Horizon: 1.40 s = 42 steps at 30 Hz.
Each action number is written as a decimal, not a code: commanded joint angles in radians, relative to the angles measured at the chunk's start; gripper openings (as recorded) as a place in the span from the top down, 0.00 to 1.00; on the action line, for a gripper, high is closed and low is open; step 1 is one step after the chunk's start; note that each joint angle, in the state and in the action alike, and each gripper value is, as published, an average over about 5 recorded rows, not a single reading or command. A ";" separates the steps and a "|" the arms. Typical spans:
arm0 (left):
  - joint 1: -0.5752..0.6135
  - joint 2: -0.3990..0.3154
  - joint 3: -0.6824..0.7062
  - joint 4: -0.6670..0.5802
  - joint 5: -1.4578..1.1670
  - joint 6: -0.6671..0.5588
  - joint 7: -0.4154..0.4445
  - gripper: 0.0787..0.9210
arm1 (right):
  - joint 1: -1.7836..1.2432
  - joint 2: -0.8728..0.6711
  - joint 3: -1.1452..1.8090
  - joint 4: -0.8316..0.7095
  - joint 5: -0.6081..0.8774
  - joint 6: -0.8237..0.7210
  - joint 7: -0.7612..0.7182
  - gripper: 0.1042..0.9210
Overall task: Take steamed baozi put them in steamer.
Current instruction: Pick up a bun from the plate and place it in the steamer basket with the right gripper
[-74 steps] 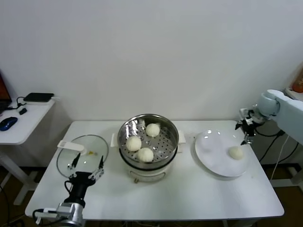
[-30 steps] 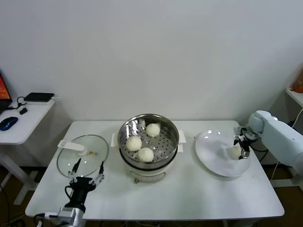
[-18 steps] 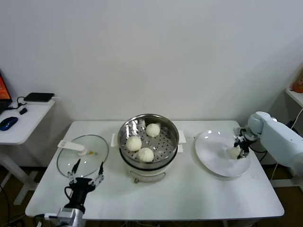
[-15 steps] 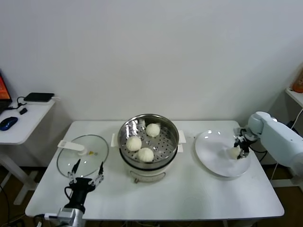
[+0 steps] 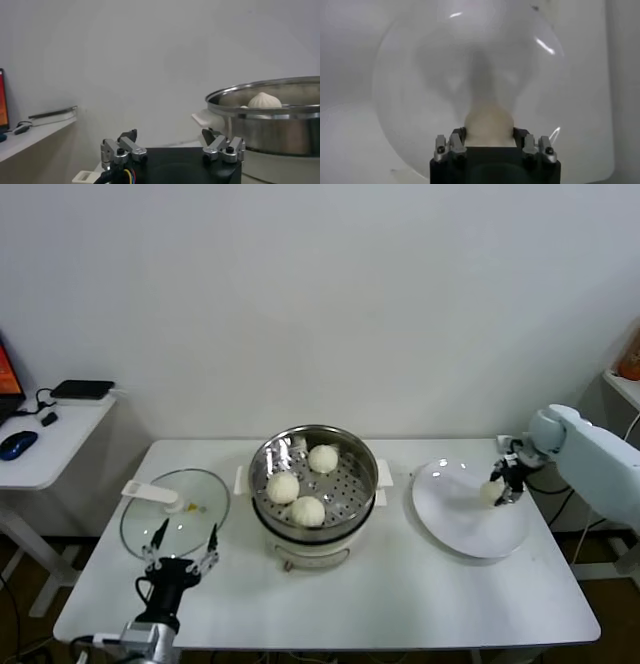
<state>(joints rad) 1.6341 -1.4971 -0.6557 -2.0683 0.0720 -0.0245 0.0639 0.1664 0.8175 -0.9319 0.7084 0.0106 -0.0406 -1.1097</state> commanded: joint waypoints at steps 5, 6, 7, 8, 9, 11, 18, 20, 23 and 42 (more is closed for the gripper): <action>-0.002 0.002 0.005 -0.010 0.003 -0.002 0.003 0.12 | 0.473 -0.049 -0.478 0.344 0.530 -0.172 0.020 0.34; -0.001 0.003 0.005 -0.012 0.003 -0.003 0.003 0.12 | 0.508 -0.038 -0.503 0.366 0.562 -0.180 0.023 0.34; -0.001 0.003 0.005 -0.013 0.003 -0.003 0.003 0.12 | 0.541 -0.026 -0.528 0.385 0.588 -0.188 0.024 0.34; 0.000 0.003 0.005 -0.013 0.003 -0.003 0.003 0.12 | 0.573 -0.011 -0.552 0.402 0.615 -0.194 0.026 0.34; 0.000 0.002 0.005 -0.014 0.003 -0.004 0.003 0.12 | 0.601 0.005 -0.574 0.416 0.640 -0.197 0.027 0.34; 0.000 0.002 0.005 -0.015 0.003 -0.004 0.002 0.12 | 0.648 0.039 -0.615 0.437 0.688 -0.201 0.028 0.34; -0.002 0.000 0.006 -0.014 0.006 -0.005 0.002 0.12 | 0.740 0.165 -0.717 0.475 0.868 -0.212 0.053 0.34; -0.003 -0.001 0.008 -0.009 0.011 -0.005 0.002 0.12 | 0.752 0.199 -0.736 0.482 0.903 -0.215 0.062 0.34; -0.004 -0.001 0.012 -0.007 0.019 -0.005 0.003 0.12 | 0.751 0.249 -0.749 0.485 0.934 -0.219 0.071 0.34; -0.001 -0.004 0.006 -0.005 0.021 -0.008 0.002 0.12 | 0.593 0.382 -0.709 0.508 0.955 -0.271 0.189 0.32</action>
<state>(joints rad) 1.6292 -1.5011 -0.6451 -2.0745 0.0936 -0.0301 0.0657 0.8000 1.1357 -1.6171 1.1956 0.9189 -0.2944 -0.9673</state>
